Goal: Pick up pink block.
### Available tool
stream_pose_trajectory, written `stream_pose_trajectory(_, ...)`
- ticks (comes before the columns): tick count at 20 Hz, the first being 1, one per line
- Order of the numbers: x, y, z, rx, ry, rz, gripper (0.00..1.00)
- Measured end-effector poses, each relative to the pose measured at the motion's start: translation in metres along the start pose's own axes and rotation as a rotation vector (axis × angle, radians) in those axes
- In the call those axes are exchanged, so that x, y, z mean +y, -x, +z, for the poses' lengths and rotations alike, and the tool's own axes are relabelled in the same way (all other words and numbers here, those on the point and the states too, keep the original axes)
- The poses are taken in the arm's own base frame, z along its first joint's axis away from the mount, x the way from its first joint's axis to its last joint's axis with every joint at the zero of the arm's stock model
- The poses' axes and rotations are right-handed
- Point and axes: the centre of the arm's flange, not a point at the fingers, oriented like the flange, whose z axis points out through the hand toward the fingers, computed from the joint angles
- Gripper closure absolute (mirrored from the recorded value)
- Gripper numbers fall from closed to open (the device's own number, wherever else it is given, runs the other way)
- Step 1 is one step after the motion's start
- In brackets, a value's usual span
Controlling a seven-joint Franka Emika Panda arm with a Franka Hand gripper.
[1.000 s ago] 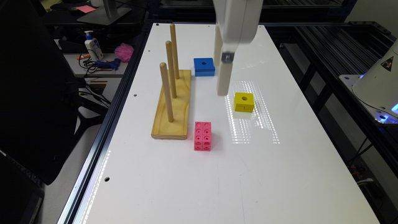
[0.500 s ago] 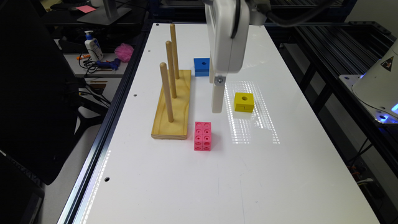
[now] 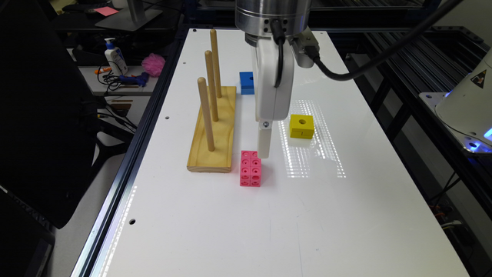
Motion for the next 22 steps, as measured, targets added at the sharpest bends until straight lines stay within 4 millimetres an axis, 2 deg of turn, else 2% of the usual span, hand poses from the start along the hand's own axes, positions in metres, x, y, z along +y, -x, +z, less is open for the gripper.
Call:
stream_pose_trajectory(4, 0.000, 0.000, 0.002, -0.002, 0.002, 0.000, 0.00)
stream_pose_trajectory(11, -0.001, -0.002, 0.039, -0.009, -0.005, 0.001, 0.00)
stream_pose_trajectory(19, -0.002, -0.002, 0.040, -0.008, -0.009, -0.001, 0.00)
stream_pose_trajectory(22, -0.002, -0.001, 0.048, -0.010, -0.010, -0.002, 0.00)
